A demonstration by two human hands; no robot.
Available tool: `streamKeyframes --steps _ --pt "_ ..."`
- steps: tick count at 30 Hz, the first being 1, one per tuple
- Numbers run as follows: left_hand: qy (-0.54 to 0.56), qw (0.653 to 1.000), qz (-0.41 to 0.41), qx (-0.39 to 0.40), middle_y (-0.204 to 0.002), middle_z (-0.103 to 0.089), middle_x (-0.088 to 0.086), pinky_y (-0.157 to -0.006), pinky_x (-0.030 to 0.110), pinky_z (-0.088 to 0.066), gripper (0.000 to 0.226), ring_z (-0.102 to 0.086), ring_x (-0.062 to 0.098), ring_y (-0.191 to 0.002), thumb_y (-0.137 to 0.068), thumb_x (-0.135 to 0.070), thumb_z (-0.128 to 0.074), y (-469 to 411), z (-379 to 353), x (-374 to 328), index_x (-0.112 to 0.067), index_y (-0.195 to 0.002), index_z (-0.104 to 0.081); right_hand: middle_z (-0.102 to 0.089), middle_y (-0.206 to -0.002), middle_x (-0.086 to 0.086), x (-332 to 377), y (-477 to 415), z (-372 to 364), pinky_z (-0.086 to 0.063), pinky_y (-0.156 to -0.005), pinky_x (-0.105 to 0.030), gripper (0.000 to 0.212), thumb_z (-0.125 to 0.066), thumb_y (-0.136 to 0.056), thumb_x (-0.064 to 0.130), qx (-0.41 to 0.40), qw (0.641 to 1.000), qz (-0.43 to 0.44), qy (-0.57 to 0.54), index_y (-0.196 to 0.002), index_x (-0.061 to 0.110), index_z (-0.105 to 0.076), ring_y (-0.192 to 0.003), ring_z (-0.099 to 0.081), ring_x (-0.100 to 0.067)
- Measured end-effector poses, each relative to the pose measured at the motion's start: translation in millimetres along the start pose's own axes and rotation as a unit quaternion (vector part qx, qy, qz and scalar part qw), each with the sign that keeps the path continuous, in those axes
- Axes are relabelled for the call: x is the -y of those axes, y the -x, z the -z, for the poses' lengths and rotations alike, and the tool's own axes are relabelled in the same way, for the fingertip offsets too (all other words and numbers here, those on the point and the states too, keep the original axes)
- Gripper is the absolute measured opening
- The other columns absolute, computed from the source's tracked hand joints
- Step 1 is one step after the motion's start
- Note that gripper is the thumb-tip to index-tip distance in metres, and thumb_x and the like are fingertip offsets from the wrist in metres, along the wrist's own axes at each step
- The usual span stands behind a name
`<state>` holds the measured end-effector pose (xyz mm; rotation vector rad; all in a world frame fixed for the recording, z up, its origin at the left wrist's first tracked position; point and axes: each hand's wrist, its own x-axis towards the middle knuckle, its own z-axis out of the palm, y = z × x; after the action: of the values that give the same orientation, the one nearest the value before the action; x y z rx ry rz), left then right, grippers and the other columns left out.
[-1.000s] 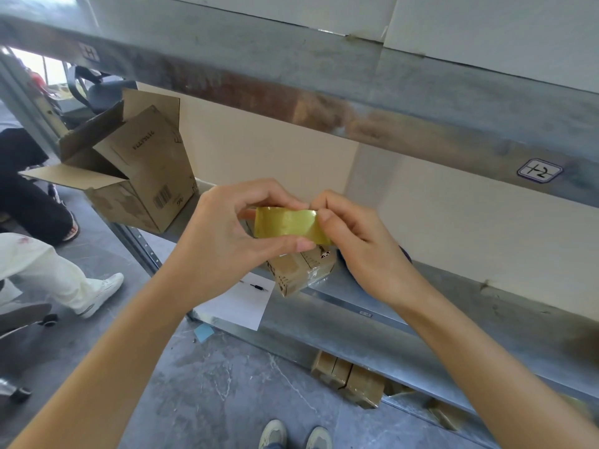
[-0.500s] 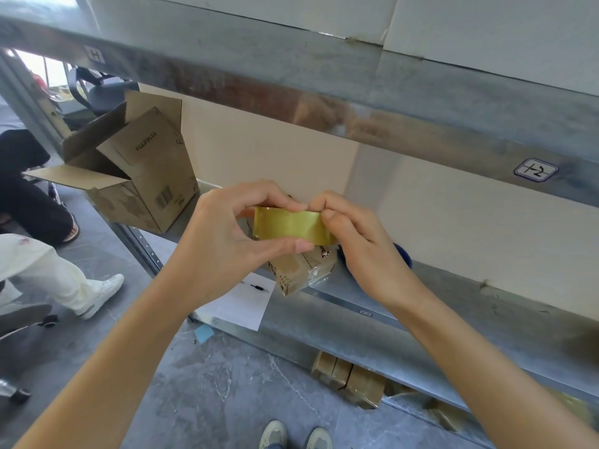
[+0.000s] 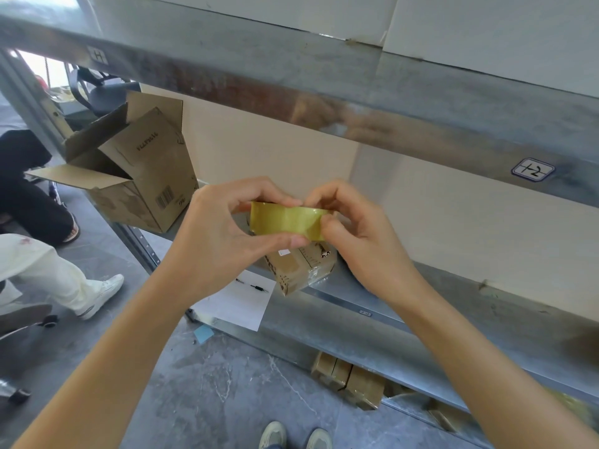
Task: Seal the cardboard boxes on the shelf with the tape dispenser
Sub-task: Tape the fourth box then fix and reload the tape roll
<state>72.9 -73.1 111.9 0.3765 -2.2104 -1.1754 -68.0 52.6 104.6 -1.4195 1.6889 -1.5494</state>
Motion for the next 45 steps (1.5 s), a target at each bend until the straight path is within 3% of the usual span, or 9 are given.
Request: streamKeyframes --steps 4,8,16,24,32,37,45 --pt "0.001 1.000 0.009 -0.009 -0.095 -0.076 -0.013 -0.094 0.044 -0.054 0.037 -0.070 0.015 -0.098 -0.063 -0.032 -0.092 -1.6 7.0 -0.4 -0.025 -0.094 -0.075 -0.069 -0.090 0.012 3.5 -3.4 9.6 -0.053 -0.094 -0.039 0.008 -0.067 -0.087 0.014 -0.026 0.999 0.020 0.031 -0.088 0.021 -0.065 -0.097 -0.066 -0.010" --pt "0.004 1.000 0.011 0.000 -0.096 -0.076 -0.014 -0.095 0.045 -0.054 0.035 -0.071 0.013 -0.098 -0.063 -0.030 -0.090 -1.5 7.7 -2.6 -0.026 -0.094 -0.075 -0.071 -0.087 0.004 5.9 -4.3 13.0 -0.057 -0.087 -0.045 0.009 -0.072 -0.087 0.012 -0.030 0.999 0.024 0.034 -0.085 0.016 -0.065 -0.092 -0.069 -0.014" --pt "0.005 1.000 0.009 -0.004 -0.095 -0.076 -0.013 -0.094 0.040 -0.055 0.033 -0.070 0.012 -0.098 -0.064 -0.032 -0.086 -0.9 4.8 -6.8 -0.028 -0.095 -0.075 -0.069 -0.082 0.007 8.5 -4.0 12.3 -0.056 -0.073 -0.023 0.015 -0.072 -0.087 0.005 -0.046 0.996 0.044 0.062 -0.083 0.017 -0.065 -0.085 -0.068 -0.010" --pt "0.026 1.000 0.001 0.003 -0.098 -0.075 -0.016 -0.088 0.025 -0.055 0.034 -0.070 0.011 -0.099 -0.066 -0.035 -0.086 -1.2 -0.2 -4.1 -0.031 -0.098 -0.074 -0.068 -0.085 0.002 -1.1 -3.4 18.1 -0.057 -0.068 -0.024 0.011 -0.071 -0.088 0.005 -0.035 0.995 0.057 0.071 -0.084 0.014 -0.065 -0.082 -0.067 -0.014" --pt "0.041 0.999 0.003 0.014 -0.098 -0.075 -0.016 -0.087 0.028 -0.056 0.033 -0.070 0.012 -0.098 -0.066 -0.033 -0.083 -1.0 -0.8 -7.2 -0.031 -0.098 -0.073 -0.070 -0.083 0.020 1.8 1.5 20.7 -0.054 -0.069 -0.018 0.009 -0.073 -0.083 0.021 -0.050 0.995 0.073 0.037 -0.085 0.028 -0.068 -0.082 -0.069 -0.008" --pt "0.046 0.999 0.001 0.011 -0.098 -0.074 -0.016 -0.085 0.025 -0.056 0.036 -0.069 0.010 -0.097 -0.065 -0.036 -0.081 -0.6 -2.4 -7.5 -0.028 -0.099 -0.074 -0.071 -0.082 0.020 2.1 3.3 20.5 -0.052 -0.068 -0.014 0.020 -0.076 -0.082 0.009 -0.061 0.995 0.074 0.041 -0.083 0.028 -0.070 -0.081 -0.069 -0.006" --pt "0.047 0.999 -0.012 0.004 -0.100 -0.073 -0.019 -0.084 0.021 -0.055 0.035 -0.069 0.009 -0.099 -0.069 -0.041 -0.083 0.1 -2.8 -7.7 -0.032 -0.101 -0.072 -0.071 -0.079 0.022 5.4 3.2 21.8 -0.051 -0.066 -0.012 0.021 -0.076 -0.081 0.010 -0.069 0.992 0.090 0.053 -0.080 0.030 -0.070 -0.077 -0.068 -0.003"
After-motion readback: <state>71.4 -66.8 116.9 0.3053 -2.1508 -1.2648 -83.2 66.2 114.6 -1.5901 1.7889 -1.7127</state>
